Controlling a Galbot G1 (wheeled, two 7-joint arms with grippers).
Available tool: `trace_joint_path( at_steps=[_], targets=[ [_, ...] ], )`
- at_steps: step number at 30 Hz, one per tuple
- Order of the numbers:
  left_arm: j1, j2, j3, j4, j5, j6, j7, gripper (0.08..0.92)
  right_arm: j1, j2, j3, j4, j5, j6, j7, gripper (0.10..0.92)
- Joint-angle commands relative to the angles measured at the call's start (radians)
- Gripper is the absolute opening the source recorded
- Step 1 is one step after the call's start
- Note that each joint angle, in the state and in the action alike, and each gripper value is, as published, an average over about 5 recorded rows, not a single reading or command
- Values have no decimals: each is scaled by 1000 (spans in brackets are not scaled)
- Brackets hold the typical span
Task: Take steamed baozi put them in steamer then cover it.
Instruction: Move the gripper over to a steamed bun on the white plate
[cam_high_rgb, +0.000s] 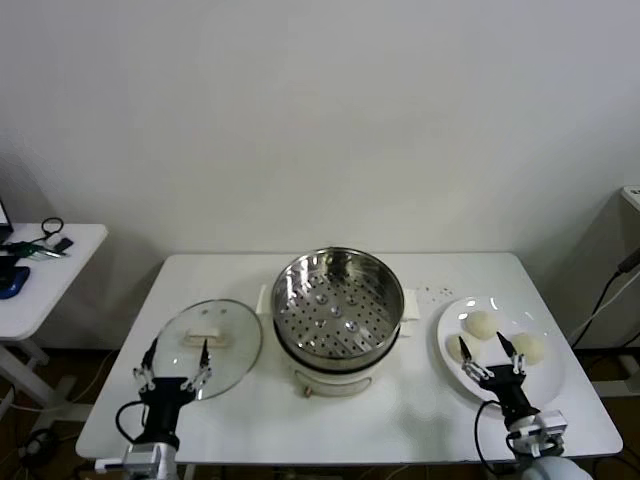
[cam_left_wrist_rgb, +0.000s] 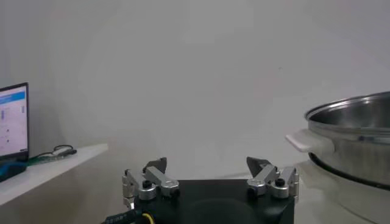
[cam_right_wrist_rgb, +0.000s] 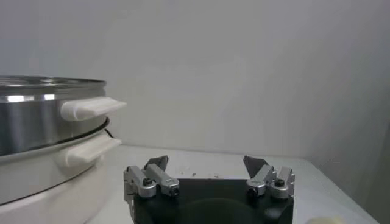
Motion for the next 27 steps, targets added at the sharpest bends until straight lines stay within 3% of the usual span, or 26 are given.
trace_joint_path(
  at_steps=[1, 7, 15, 20, 27],
  targets=[
    [-5, 4, 3, 4, 4, 5, -2, 823, 67, -84, 26, -7, -108, -119, -164, 823],
    [-17, -1, 14, 16, 4, 3, -11, 823, 221, -298, -15, -99, -245, -235, -511, 823],
    [-27, -7, 16, -2, 0, 51, -52, 823, 554, -548, -242, -296, -367, -198, -818, 823],
    [-32, -2, 12, -7, 1, 60, -52, 823, 872, -659, -551, -451, -400, -106, -947, 823],
    [-37, 7, 7, -1, 0, 67, -51, 823, 1349, -652, -1049, -644, -436, -23, -1019, 823]
  ],
)
